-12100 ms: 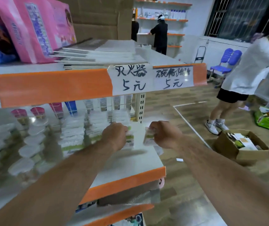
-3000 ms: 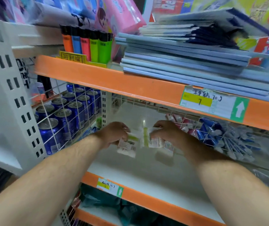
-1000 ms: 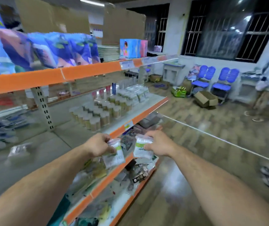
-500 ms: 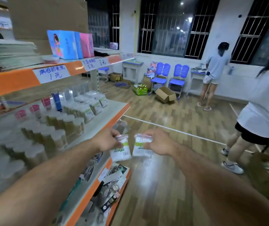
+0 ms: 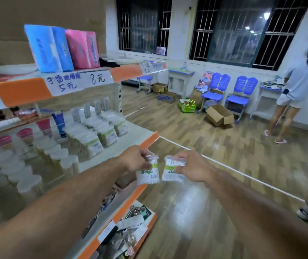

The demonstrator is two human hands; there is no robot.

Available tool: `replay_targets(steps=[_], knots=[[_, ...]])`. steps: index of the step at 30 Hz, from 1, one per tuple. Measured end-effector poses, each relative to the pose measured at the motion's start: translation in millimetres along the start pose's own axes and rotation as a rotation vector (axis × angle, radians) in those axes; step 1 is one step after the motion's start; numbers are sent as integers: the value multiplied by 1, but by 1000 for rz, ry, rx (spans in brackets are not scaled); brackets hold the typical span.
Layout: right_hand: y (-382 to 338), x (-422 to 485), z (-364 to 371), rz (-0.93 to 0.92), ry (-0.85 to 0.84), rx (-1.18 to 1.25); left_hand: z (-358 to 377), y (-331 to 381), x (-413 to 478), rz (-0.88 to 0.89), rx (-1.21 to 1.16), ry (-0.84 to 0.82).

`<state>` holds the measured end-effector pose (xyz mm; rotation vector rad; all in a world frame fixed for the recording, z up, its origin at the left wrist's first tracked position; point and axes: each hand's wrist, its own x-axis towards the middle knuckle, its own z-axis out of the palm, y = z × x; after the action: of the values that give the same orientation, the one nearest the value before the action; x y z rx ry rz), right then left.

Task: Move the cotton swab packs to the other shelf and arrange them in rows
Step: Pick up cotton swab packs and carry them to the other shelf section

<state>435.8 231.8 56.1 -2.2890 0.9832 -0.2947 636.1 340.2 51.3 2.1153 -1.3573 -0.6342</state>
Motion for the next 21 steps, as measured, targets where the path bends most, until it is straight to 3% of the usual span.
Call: replay_targets(steps=[7, 21], knots=[[12, 106, -32, -123, -93, -38, -23, -2, 65, -108, 50, 77], [-55, 277, 17, -376, -297, -87, -93, -75, 139, -280, 4, 267]])
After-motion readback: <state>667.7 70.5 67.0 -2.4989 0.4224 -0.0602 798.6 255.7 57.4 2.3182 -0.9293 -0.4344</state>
